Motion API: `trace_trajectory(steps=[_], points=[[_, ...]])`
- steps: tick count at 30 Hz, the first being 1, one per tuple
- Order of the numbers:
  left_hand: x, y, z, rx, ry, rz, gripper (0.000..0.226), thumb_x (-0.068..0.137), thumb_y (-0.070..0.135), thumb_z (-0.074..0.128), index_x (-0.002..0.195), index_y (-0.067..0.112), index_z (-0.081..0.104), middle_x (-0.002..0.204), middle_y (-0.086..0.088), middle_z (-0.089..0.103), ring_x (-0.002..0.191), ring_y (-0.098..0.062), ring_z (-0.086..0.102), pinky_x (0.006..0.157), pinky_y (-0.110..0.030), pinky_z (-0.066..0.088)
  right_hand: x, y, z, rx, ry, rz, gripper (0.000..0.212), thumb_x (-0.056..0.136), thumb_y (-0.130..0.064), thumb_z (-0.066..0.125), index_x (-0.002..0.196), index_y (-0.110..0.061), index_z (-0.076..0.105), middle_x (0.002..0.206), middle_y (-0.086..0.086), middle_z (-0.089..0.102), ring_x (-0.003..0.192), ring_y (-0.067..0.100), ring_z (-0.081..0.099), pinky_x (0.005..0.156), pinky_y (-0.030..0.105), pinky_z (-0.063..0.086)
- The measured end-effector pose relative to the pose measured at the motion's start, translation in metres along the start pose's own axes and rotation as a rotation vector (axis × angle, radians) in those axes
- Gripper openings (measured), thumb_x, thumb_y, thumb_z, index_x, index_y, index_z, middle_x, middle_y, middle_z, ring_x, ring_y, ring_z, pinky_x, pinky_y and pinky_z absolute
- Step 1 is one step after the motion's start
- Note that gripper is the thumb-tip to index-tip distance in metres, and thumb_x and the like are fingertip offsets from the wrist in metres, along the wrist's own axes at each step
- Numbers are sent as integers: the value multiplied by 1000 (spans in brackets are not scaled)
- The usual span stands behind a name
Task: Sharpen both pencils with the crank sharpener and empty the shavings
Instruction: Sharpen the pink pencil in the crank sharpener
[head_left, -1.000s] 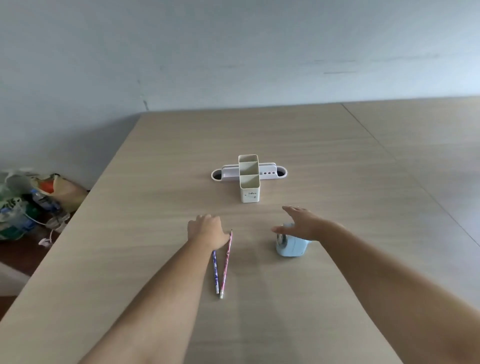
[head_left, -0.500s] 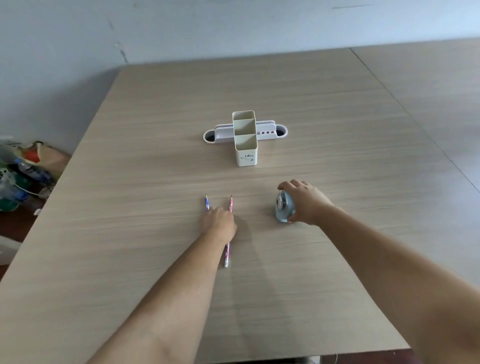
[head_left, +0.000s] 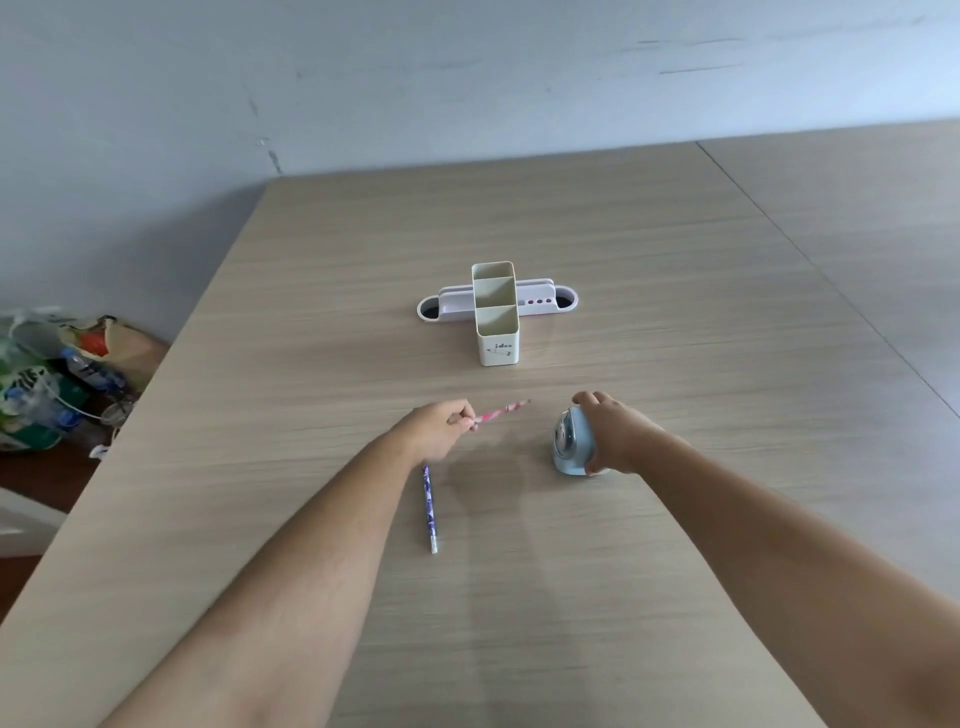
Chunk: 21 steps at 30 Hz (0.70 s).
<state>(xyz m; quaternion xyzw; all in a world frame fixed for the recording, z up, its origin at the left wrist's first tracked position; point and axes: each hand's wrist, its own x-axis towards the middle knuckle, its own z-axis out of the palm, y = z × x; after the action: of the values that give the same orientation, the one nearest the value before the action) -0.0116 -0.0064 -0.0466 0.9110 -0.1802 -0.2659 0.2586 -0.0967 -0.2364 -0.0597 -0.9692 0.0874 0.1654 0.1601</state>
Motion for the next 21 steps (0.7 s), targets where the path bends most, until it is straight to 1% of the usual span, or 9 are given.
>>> trace_trajectory(steps=[2, 4, 6, 8, 9, 11, 14, 16, 21], points=[[-5, -7, -6, 57, -97, 2, 21, 98, 19, 45, 99, 24, 65, 66, 6, 43, 55, -11, 33, 54, -26, 29, -1, 1, -2, 5, -17, 17, 85, 59, -14, 83, 130, -8, 36, 129, 10, 48, 115, 28, 52, 91, 36, 47], [-6, -9, -8, 109, -141, -4, 24, 98, 18, 46, 105, 26, 67, 69, 10, 46, 56, -9, 34, 57, -24, 30, -1, 0, -3, -5, -22, 12, 78, 59, -14, 83, 123, -6, 40, 125, 11, 50, 111, 28, 54, 86, 36, 47], [-4, -9, -5, 148, -102, -13, 24, 97, 23, 46, 102, 30, 68, 73, 7, 51, 59, -8, 36, 72, -30, 32, -1, 0, -4, -3, -16, 6, 75, 60, -15, 82, 121, -6, 40, 123, 11, 51, 109, 28, 54, 84, 35, 46], [0, -9, -1, 155, -40, -12, 22, 96, 28, 47, 97, 32, 68, 69, 11, 51, 64, -10, 40, 83, -37, 34, -1, 0, -4, 8, -8, -1, 74, 60, -15, 82, 120, -5, 41, 122, 12, 51, 109, 28, 54, 82, 32, 44], [3, -9, 2, 140, -26, 1, 21, 96, 29, 47, 96, 32, 68, 66, 12, 49, 65, -11, 41, 83, -37, 35, -1, 1, -4, 13, -4, -5, 73, 60, -15, 82, 120, -5, 41, 121, 12, 51, 109, 28, 54, 80, 31, 43], [8, -7, 8, 98, -31, 36, 22, 96, 28, 47, 94, 31, 69, 61, 13, 44, 61, -10, 40, 74, -33, 35, 0, 1, -3, 20, -1, -8, 72, 60, -15, 82, 119, -5, 41, 121, 12, 51, 108, 27, 54, 78, 29, 41], [12, -5, 14, 67, -32, 69, 22, 96, 22, 47, 94, 26, 69, 59, 12, 42, 56, -9, 38, 61, -27, 32, 0, 1, -3, 12, 3, -13, 73, 60, -16, 82, 119, -5, 41, 121, 11, 51, 109, 28, 54, 83, 34, 45], [15, -7, 14, 76, -27, 64, 22, 96, 22, 48, 92, 25, 69, 60, 13, 43, 57, -9, 39, 57, -26, 32, 0, 1, -3, 14, 5, -15, 73, 60, -16, 83, 119, -5, 41, 121, 12, 51, 109, 28, 54, 83, 34, 45], [18, -18, 8, 143, -24, 10, 20, 95, 26, 48, 89, 31, 67, 71, 12, 53, 72, -15, 47, 80, -34, 40, -1, 3, -3, 23, 4, -21, 73, 60, -17, 83, 119, -5, 41, 121, 12, 51, 109, 28, 54, 83, 33, 44]])
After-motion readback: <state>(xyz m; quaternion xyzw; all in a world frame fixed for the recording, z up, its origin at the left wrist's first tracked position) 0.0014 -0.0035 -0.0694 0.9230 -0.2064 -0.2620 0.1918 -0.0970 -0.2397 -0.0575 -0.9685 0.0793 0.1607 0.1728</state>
